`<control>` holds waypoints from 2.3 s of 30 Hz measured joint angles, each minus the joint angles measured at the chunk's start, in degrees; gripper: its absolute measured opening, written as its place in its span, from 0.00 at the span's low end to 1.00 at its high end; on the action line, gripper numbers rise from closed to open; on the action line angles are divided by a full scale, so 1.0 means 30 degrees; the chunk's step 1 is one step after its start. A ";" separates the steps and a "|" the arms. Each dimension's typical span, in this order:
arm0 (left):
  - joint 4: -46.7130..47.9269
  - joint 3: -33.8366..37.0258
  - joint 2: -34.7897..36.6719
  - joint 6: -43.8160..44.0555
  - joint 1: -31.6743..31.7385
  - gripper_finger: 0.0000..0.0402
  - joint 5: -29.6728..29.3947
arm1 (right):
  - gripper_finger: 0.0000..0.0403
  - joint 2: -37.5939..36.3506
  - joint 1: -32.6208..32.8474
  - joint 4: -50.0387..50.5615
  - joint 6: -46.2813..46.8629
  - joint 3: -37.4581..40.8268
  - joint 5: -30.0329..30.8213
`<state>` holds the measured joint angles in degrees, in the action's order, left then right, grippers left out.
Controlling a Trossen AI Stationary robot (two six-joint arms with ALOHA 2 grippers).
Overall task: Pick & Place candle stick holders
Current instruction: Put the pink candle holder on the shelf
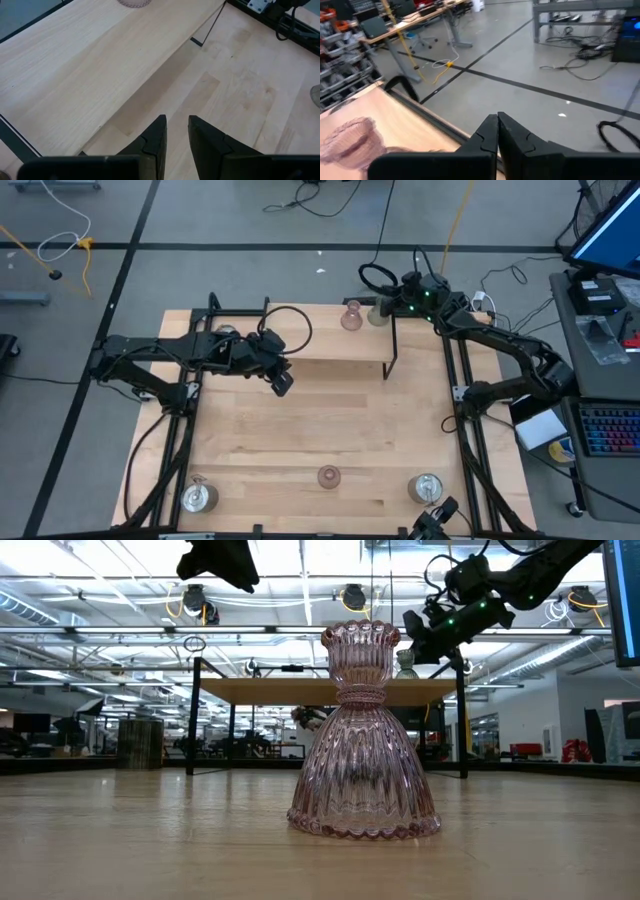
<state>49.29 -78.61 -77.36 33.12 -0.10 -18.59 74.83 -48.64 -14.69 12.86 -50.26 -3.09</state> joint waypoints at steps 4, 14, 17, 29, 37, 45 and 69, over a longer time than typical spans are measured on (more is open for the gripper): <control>0.0009 0.0000 0.0000 -0.0003 0.0000 0.20 0.0000 | 0.00 -0.0007 0.0000 0.0226 0.0042 0.0000 -0.0145; 0.0023 0.0000 0.0000 -0.0007 0.0000 0.20 0.0000 | 0.00 -0.0007 0.0000 0.0286 0.0426 0.0000 -0.1005; 0.0023 0.0000 0.0000 -0.0007 0.0007 0.20 0.0000 | 0.00 -0.0076 0.0000 0.0318 0.0423 0.0000 -0.1027; 0.0029 0.0000 0.0000 -0.0064 0.0001 0.20 0.0000 | 0.00 -0.1086 0.0005 0.1699 0.0073 0.0000 -0.1097; 0.0030 0.0000 0.0000 -0.0131 0.0000 0.20 0.0000 | 0.00 -0.2396 0.0022 0.2506 -0.0233 -0.0007 -0.0971; 0.0045 0.0000 0.0000 -0.0109 -0.0014 0.20 0.0123 | 0.00 -0.5109 0.0177 0.5330 -0.0146 -0.0007 -0.0910; 0.0038 0.0000 0.0000 -0.1555 -0.1850 0.20 0.0225 | 0.00 -0.9831 0.9699 1.3156 0.2724 -0.0007 -0.3050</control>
<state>49.41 -78.61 -77.36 28.46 -5.65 -17.92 45.33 -19.54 24.77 21.03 -50.28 -12.24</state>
